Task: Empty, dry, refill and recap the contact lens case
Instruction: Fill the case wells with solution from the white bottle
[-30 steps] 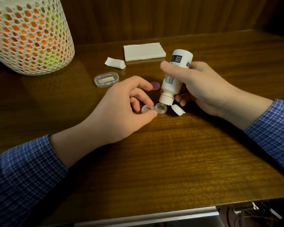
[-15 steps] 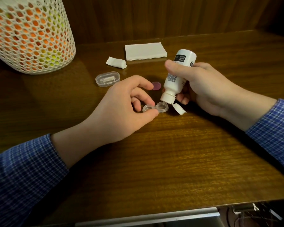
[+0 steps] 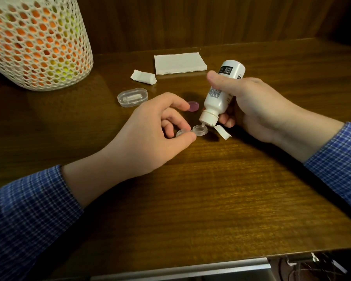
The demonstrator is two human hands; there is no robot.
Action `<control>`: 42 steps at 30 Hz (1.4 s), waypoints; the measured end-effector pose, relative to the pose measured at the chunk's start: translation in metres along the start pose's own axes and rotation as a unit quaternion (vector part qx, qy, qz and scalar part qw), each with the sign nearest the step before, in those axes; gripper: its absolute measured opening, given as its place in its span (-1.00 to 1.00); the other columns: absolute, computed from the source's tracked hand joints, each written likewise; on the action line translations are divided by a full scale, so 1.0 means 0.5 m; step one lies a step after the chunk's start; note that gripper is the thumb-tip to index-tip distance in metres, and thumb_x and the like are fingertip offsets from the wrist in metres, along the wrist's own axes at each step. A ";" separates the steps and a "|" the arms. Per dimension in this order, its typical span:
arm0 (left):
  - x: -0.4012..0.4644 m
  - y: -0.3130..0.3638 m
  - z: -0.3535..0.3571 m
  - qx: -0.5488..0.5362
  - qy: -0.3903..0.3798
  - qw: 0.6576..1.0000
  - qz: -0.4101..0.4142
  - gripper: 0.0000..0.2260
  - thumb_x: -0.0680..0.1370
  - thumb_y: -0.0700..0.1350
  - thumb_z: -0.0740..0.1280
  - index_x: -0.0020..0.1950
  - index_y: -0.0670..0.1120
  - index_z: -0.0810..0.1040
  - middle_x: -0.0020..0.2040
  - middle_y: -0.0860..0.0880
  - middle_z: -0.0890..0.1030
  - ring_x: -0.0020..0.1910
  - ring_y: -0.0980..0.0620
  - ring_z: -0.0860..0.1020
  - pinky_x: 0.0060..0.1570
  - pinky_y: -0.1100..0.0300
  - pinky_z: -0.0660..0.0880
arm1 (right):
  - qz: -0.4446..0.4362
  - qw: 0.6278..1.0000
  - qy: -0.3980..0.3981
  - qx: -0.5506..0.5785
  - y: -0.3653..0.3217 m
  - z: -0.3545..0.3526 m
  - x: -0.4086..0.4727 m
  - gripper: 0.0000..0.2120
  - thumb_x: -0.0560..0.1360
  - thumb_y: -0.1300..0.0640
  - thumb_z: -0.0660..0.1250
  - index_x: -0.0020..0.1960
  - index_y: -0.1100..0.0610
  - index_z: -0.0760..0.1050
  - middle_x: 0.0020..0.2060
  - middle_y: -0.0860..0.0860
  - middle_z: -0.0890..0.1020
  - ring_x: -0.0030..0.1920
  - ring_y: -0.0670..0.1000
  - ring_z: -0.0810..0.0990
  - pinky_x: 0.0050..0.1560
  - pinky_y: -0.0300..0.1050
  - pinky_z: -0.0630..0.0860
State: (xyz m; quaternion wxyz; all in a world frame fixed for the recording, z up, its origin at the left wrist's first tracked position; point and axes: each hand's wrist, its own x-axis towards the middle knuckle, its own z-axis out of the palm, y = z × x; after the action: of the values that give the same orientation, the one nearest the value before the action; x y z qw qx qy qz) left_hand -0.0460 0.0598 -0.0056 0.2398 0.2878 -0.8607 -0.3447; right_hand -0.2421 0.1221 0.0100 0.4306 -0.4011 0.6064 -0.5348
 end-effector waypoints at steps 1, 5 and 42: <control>0.000 0.000 0.000 -0.002 0.000 1.000 0.000 -0.57 0.49 -0.11 0.54 0.33 -0.04 0.53 -0.08 0.09 0.71 -0.27 0.09 0.59 -0.30 0.37 0.49 | 0.001 1.000 0.000 0.000 0.000 0.000 0.001 -0.68 0.57 -0.13 0.40 0.01 0.14 0.51 -0.42 -0.04 0.67 -0.49 -0.09 0.51 -0.52 -0.26 0.41; -0.001 0.001 -0.001 -0.001 -0.004 1.000 0.002 -0.55 0.48 -0.10 0.54 0.34 -0.05 0.53 -0.07 0.09 0.71 -0.26 0.07 0.60 -0.30 0.38 0.48 | 0.002 1.000 0.009 0.002 0.001 0.001 0.004 -0.68 0.57 -0.13 0.41 -0.04 0.14 0.53 -0.42 -0.01 0.65 -0.49 -0.06 0.50 -0.53 -0.25 0.41; -0.002 0.000 0.000 0.014 -0.014 1.000 0.003 -0.52 0.48 -0.10 0.55 0.36 -0.04 0.51 -0.06 0.10 0.69 -0.20 0.03 0.62 -0.27 0.34 0.54 | -0.017 1.000 -0.001 -0.011 0.001 0.008 -0.001 -0.73 0.59 -0.07 0.38 -0.04 0.13 0.48 -0.43 -0.03 0.69 -0.51 -0.06 0.48 -0.55 -0.26 0.38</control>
State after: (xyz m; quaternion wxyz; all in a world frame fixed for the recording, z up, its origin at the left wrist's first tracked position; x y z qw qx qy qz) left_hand -0.0454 0.0603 -0.0059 0.2249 0.2839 -0.8693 -0.3362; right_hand -0.2382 0.1217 0.0096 0.4177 -0.4161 0.6049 -0.5353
